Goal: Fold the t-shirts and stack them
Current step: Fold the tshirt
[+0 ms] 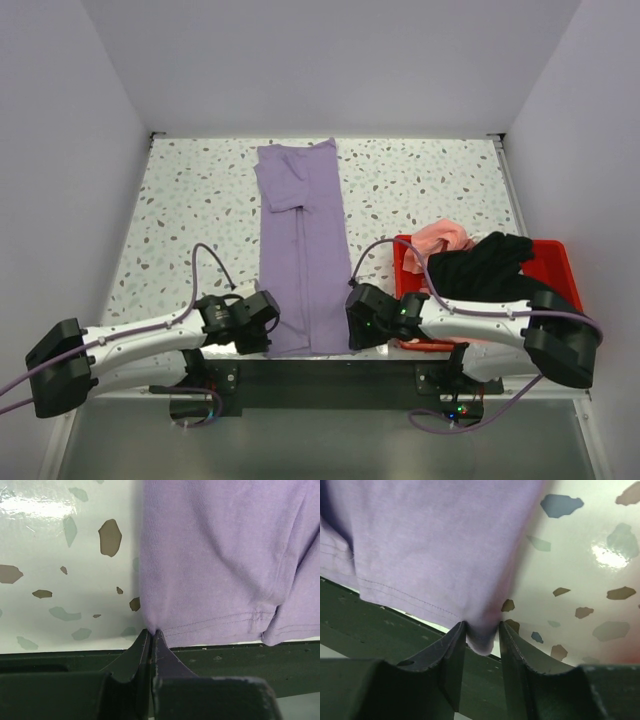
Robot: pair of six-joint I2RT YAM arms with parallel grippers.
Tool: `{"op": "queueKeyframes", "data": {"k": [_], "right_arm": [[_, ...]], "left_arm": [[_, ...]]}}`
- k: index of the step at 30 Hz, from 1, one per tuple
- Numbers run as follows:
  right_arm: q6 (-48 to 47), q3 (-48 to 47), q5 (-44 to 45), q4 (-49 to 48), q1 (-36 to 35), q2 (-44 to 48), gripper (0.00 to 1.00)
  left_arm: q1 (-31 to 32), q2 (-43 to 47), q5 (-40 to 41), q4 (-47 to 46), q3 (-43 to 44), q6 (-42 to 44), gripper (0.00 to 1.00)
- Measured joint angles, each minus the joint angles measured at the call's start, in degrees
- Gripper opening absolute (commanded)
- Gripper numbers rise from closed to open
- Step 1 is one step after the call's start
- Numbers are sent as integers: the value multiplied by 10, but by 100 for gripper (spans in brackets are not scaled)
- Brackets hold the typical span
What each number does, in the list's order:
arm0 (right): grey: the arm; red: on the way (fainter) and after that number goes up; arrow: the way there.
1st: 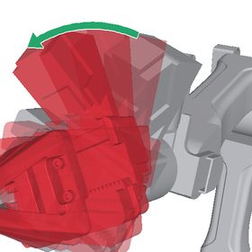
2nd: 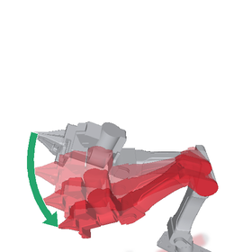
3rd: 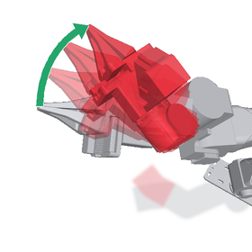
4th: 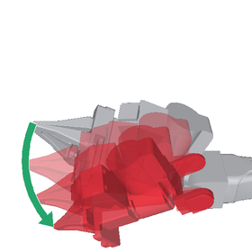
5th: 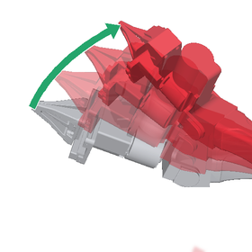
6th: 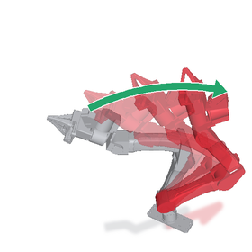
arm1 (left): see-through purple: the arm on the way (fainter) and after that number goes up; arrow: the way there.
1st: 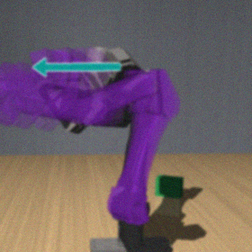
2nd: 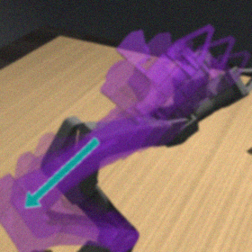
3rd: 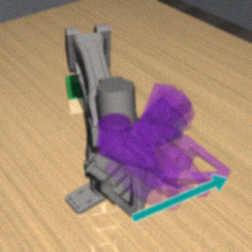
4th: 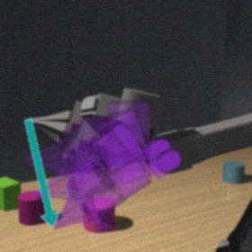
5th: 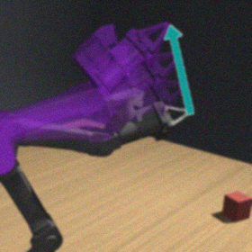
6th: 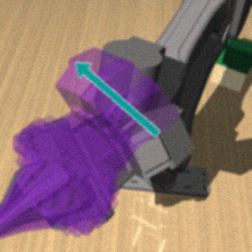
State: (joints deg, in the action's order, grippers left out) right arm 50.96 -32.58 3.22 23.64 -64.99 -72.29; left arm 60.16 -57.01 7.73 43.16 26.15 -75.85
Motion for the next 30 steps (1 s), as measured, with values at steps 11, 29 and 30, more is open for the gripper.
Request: {"op": "queueKeyframes", "data": {"k": [11,29,30], "right_arm": [[33,45,-42,-47,-10,30,3],[-7,-29,-8,-19,2,70,0],[-16,-40,-7,-18,11,69,0]], "left_arm": [[7,37,-21,-12,-27,-1,0],[14,61,57,18,78,20,0],[13,49,68,16,87,24,0]]}}
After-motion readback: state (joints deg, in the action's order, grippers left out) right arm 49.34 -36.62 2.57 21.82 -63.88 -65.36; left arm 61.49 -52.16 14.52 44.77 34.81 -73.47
